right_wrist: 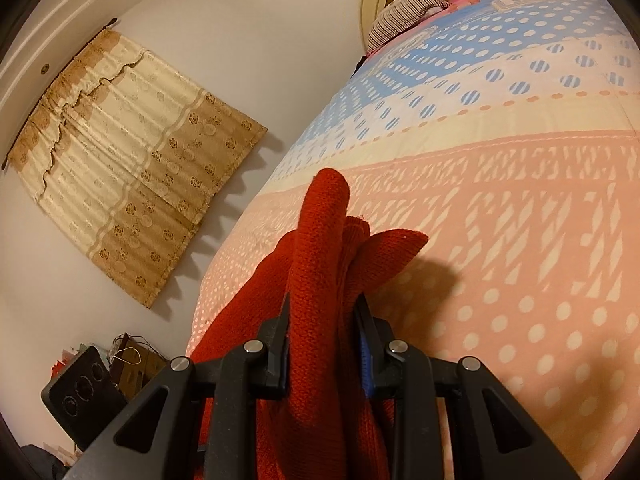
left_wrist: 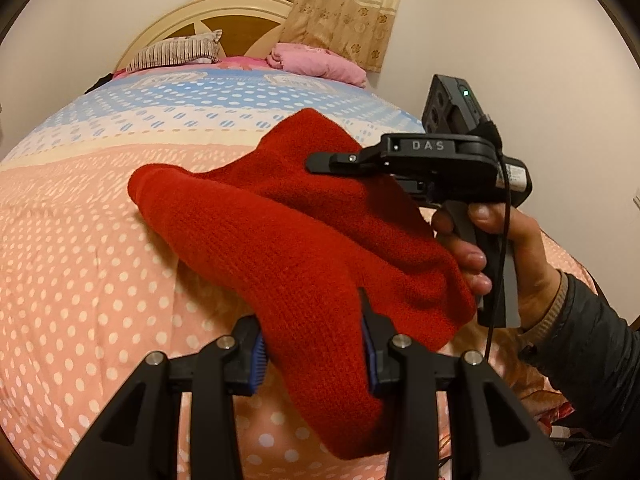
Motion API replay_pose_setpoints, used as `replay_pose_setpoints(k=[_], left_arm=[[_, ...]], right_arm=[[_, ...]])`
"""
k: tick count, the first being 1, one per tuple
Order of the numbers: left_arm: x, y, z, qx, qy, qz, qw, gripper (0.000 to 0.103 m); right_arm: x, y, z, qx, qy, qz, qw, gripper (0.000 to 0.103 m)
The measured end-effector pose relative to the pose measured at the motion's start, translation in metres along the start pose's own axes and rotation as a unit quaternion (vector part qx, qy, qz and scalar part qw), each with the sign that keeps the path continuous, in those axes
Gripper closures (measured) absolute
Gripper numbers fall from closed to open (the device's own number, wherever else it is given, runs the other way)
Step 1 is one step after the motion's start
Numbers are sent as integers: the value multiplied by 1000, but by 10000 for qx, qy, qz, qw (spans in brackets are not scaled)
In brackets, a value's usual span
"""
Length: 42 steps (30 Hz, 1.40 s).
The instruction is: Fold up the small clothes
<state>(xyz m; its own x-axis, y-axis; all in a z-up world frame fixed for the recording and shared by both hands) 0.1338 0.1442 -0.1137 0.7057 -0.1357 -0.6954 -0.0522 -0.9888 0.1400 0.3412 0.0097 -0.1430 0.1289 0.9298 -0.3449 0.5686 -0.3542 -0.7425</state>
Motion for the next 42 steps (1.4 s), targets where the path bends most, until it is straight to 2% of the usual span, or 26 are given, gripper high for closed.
replay_pose_setpoints(k=[12, 16, 22, 30, 34, 38, 42], left_arm=[[-7, 1, 14, 161, -20, -80, 9998, 64], [-3, -1, 21, 152, -126, -104, 9998, 63], [4, 2, 29, 103, -357, -204, 9991, 42], [-3, 10, 27, 140, -392, -267, 9988, 30], [-16, 9, 19, 37, -223, -237, 9995, 23], [-33, -1, 10, -118, 129, -309, 9994, 18], [-39, -13, 3, -276, 378, -509, 9976, 3]], right_arm=[[3, -5, 8, 14, 10, -129, 9999, 76], [4, -1, 8, 73, 24, -39, 10000, 76], [1, 11, 8, 219, 58, 126, 9997, 76], [-1, 32, 12, 430, 59, 339, 9985, 76], [-3, 35, 14, 481, 60, 384, 9981, 76], [-4, 27, 16, 198, -7, 687, 9974, 76], [-5, 19, 20, -90, -75, 1002, 9949, 74]])
Point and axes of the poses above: each gripper's, at about its wrist camera, not at the fingertips, and x roughly the way its jaws point, y to its right, z to its underside, the point moved 1 cm from there along x, roughly the way its jaws point, and after that the axes turned 9 degrees about -z, right-handed, at the moved point
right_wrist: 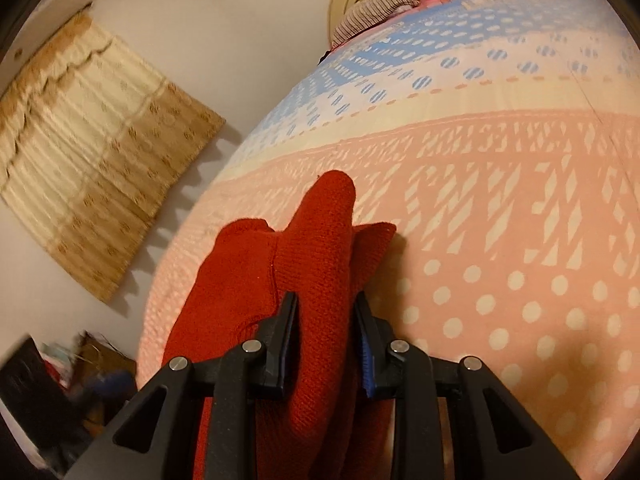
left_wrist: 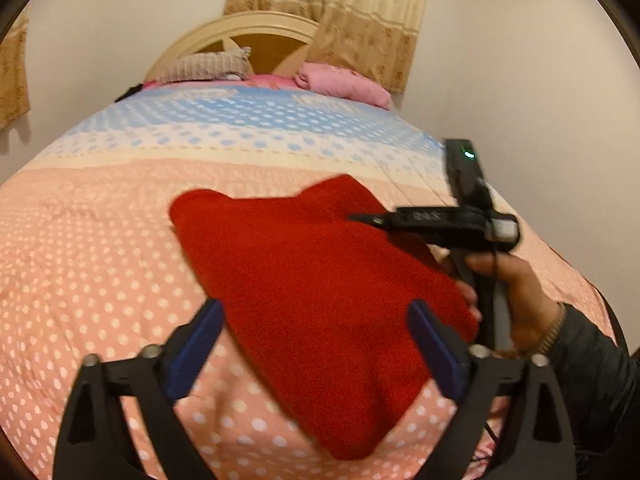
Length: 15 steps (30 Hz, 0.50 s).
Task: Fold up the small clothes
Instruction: 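Open both tools and lay the folded red sweater flat on the bed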
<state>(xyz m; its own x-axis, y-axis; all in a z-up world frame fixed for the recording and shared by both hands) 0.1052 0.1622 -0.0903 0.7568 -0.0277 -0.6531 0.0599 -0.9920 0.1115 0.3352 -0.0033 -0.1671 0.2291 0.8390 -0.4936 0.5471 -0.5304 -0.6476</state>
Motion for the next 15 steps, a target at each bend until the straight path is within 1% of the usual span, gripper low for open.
replay_pose_setpoints(k=[1, 2, 3, 5, 6, 7, 8, 9, 11, 12, 13, 15], left_arm=[[3, 0, 1, 38, 49, -106, 9999, 3], [10, -3, 3, 99, 29, -316, 9994, 3], [19, -4, 5, 135, -55, -538, 9984, 3], [38, -11, 14, 132, -259, -760, 9967, 3], [44, -14, 18, 75, -373, -754, 9964, 3], [47, -17, 21, -13, -427, -654, 9969, 3], [49, -19, 22, -78, -428, -583, 9974, 3], [50, -20, 23, -136, -432, -546, 9975, 3], [49, -20, 23, -157, -433, -533, 9975, 3], [48, -19, 23, -116, -418, -555, 9975, 3], [47, -18, 23, -74, -409, -584, 9974, 3], [43, -17, 23, -23, -391, -589, 9975, 3]], right_arm=[[-4, -1, 0, 11, 64, 74, 10000, 74], [-9, -3, 0, 28, 165, 155, 9997, 74], [-16, -6, -1, 8, 314, 276, 9991, 74], [-37, -22, 1, -171, 687, 412, 9966, 74], [-47, -32, 3, -291, 846, 379, 9953, 74], [-58, -46, 7, -471, 978, 266, 9937, 74], [-63, -56, 10, -605, 1011, 156, 9929, 70], [-65, -68, 17, -771, 961, -22, 9924, 59], [-58, -80, 28, -934, 667, -311, 9929, 50], [-52, -81, 34, -955, 504, -379, 9934, 50], [-44, -81, 41, -973, 327, -340, 9941, 50], [-29, -71, 52, -907, 71, 62, 9958, 50]])
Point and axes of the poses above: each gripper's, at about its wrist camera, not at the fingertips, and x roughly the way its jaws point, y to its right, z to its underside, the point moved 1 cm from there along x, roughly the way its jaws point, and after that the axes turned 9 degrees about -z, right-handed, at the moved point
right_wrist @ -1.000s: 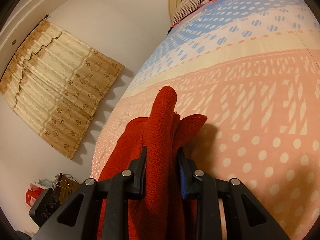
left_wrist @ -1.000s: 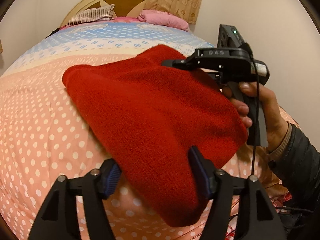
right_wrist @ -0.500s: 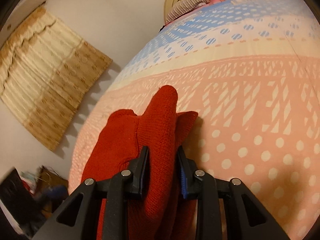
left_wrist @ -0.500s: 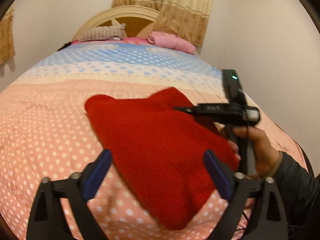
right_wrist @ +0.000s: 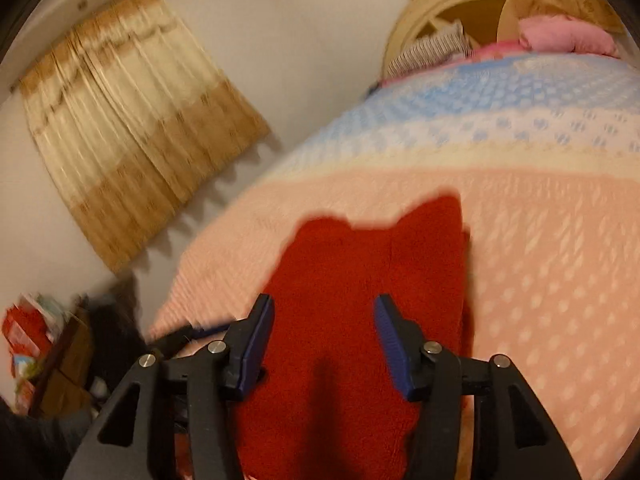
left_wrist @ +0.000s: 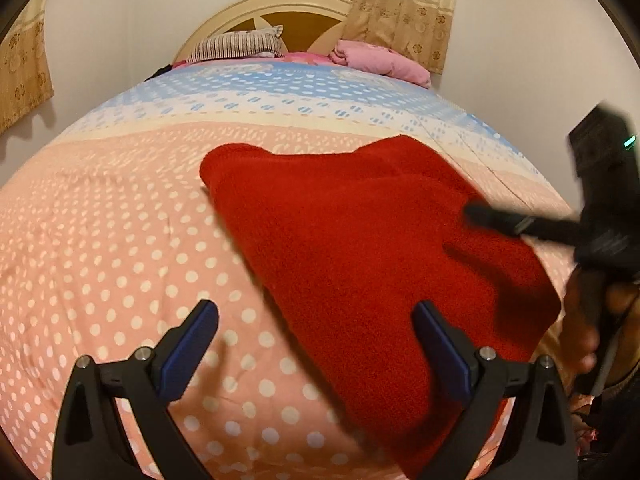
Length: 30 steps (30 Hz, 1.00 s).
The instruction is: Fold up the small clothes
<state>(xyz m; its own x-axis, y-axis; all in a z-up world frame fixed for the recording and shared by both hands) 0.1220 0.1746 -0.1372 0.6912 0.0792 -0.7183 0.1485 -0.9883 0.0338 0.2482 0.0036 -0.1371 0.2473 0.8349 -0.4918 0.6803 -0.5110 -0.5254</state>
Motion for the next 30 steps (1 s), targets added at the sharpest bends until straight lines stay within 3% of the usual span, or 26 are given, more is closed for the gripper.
replay_pose_setpoints(k=[1, 4, 9, 11, 14, 17, 21, 30], left_arm=[[0, 1, -1, 12, 0, 5, 10000, 3], [-8, 0, -3, 60, 79, -68, 9999, 3], [-24, -3, -7, 21, 310, -140, 9994, 3], [-34, -5, -14, -50, 489, -153, 9987, 3], [-53, -6, -21, -143, 779, -99, 9968, 2], [-68, -7, -26, -204, 1011, -78, 9946, 0], [-78, -5, -31, -202, 1118, -26, 9935, 0], [-84, -1, -34, -9, 1272, -151, 9918, 0]], right_arm=[[7, 8, 7, 135, -82, 172, 9997, 50], [-2, 16, 14, 354, 134, 124, 9992, 50], [-26, -4, 17, 342, 346, 438, 9979, 49], [-44, -29, 18, 42, 598, 774, 9952, 49], [-68, -65, 22, -560, 1031, 1558, 9808, 46], [-88, -85, 27, -889, 1321, 1782, 9710, 41], [-101, -95, 24, -992, 1481, 1911, 9652, 33], [-102, -101, 24, -1058, 1421, 1812, 9674, 33]])
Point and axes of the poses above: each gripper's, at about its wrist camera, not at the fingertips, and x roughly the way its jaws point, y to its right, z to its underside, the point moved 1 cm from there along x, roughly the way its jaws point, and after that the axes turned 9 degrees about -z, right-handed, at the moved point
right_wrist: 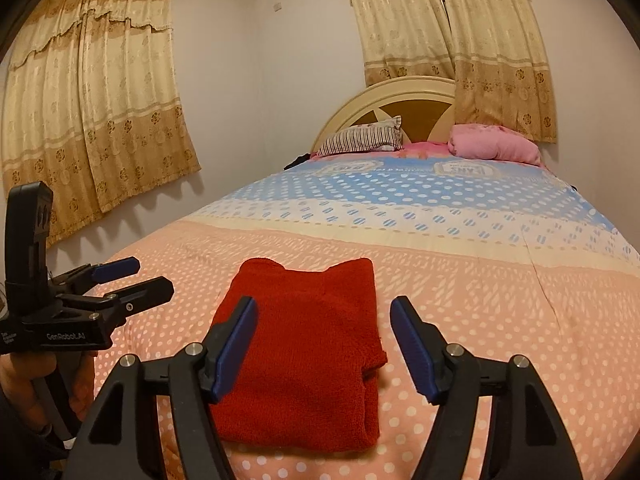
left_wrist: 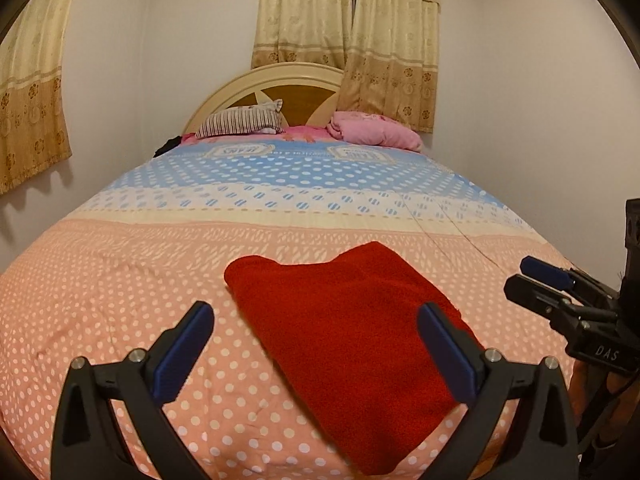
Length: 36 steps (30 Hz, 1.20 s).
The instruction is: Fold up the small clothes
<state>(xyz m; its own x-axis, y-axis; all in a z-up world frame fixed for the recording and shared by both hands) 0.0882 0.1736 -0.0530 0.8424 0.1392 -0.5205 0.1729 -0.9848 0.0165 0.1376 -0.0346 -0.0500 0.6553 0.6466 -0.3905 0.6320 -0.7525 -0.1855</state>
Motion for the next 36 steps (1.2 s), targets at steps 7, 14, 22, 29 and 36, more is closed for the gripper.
replay_pose_setpoints(k=[7, 14, 22, 29, 36], left_arm=[[2, 2, 3, -3, -72, 3, 10000, 0], [1, 3, 4, -1, -53, -5, 10000, 0], [1, 4, 3, 14, -48, -16, 10000, 0], [0, 6, 3, 27, -39, -19, 10000, 0], [-2, 8, 3, 126, 5, -1, 9999, 0]], right_arm=[[3, 2, 3, 54, -40, -10, 10000, 33], [3, -1, 4, 49, -24, -17, 10000, 33], [3, 0, 6, 48, -11, -7, 10000, 33], [3, -1, 6, 48, -11, -3, 10000, 33], [2, -1, 5, 14, 39, 5, 10000, 33]])
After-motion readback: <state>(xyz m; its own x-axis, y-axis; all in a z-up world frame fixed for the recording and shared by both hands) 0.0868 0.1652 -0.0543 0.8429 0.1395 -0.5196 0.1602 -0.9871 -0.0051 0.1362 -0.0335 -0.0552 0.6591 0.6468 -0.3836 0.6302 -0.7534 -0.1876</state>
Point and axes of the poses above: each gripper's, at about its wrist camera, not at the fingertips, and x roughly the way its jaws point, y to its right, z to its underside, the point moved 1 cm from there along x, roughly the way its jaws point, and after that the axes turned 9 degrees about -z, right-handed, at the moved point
